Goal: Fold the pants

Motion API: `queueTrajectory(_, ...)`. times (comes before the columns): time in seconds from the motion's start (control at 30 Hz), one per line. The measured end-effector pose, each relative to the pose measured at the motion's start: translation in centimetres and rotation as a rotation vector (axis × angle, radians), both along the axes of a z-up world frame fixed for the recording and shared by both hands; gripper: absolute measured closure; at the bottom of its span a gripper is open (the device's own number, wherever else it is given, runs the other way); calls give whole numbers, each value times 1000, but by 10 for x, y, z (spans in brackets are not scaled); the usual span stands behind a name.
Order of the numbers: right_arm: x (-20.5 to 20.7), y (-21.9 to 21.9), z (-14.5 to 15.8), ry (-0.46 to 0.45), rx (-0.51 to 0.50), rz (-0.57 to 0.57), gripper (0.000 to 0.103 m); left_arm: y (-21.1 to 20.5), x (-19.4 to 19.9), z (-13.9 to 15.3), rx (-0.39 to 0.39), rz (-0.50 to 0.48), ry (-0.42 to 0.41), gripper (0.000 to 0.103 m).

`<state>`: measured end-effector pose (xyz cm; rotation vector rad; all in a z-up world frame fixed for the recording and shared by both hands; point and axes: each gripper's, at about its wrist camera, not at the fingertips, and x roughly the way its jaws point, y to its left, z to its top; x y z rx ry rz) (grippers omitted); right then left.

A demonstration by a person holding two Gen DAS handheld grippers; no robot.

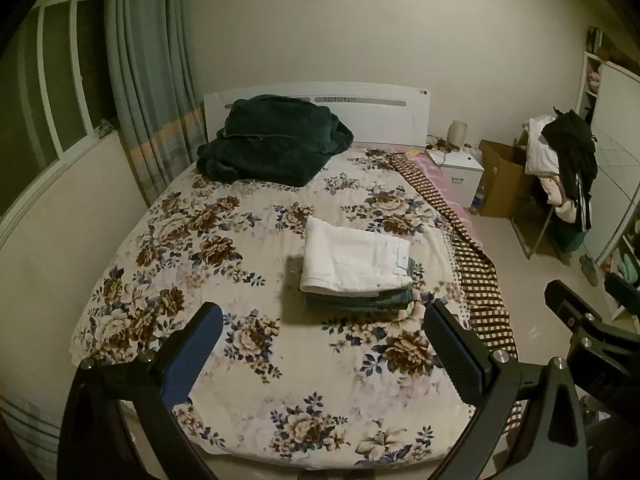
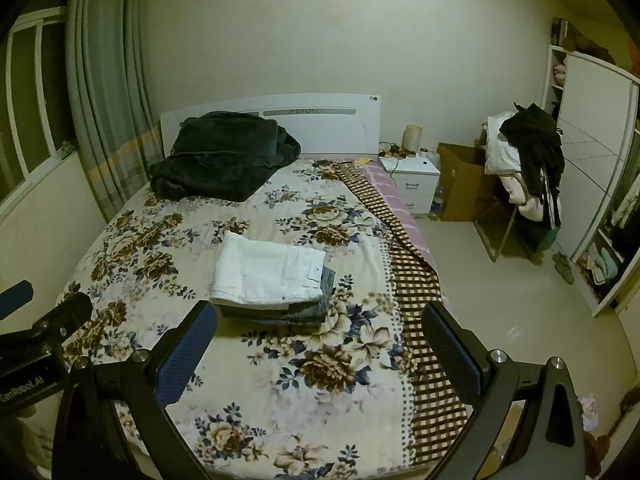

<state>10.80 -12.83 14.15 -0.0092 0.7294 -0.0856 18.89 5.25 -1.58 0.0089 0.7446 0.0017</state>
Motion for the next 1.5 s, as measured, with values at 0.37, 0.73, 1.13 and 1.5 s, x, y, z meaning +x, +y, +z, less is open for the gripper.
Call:
queueTrajectory(0.37, -5, 8, -7, 18, 5, -4, 0, 2, -5, 1, 0, -7, -9, 0)
queueTrajectory(0.73, -5, 7, -9, 18, 5, -1, 0, 3, -7, 0, 0, -14, -11, 0)
queueTrajectory(1.13, -7, 9, -10, 20, 3, 1, 0, 7, -10, 6, -4, -11, -30, 0)
queueTrajectory(1.5, -9, 9, -11, 23, 5, -1, 0, 8, -11, 7, -1, -9, -28, 0)
